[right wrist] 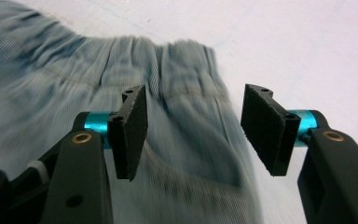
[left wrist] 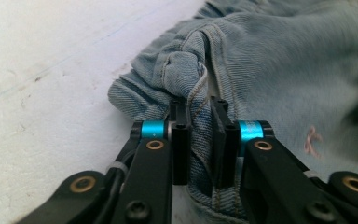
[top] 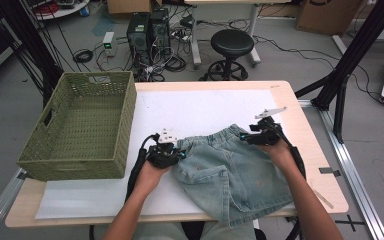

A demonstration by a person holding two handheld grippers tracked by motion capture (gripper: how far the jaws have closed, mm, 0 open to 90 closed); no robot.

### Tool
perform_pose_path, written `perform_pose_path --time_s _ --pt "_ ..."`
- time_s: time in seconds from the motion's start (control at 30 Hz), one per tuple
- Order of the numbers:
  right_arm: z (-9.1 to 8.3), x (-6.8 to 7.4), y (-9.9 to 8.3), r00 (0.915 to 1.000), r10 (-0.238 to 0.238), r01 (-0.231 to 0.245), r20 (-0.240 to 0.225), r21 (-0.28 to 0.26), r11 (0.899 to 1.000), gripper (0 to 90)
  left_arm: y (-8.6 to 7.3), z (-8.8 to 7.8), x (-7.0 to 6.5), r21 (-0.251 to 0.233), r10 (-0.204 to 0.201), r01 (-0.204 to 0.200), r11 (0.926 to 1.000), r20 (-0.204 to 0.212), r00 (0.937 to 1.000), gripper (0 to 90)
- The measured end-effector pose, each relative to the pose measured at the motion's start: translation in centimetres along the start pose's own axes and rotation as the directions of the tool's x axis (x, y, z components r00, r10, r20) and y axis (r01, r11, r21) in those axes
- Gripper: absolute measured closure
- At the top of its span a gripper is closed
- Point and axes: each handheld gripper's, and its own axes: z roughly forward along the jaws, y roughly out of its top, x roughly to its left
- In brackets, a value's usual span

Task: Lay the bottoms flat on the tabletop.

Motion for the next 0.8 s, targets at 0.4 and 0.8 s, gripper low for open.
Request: perform_pose_path --time_s 0.4,0.8 --pt "2.0 -1.1 0.8 0.9996 -0.022 0.020 0.019 0.090 0.996 78.7 -1.0 -1.2 0.5 -0.039 -0.079 0.084 0.9957 0.114 0.9903 53.2" --pt "-2.2 -2.9 -1.3 0.9931 0.023 -0.023 0.115 0.001 1.000 73.2 2.1 1.9 3.1 -0.086 -0.257 0.264 0.9608 0.085 0.9628 48.1"
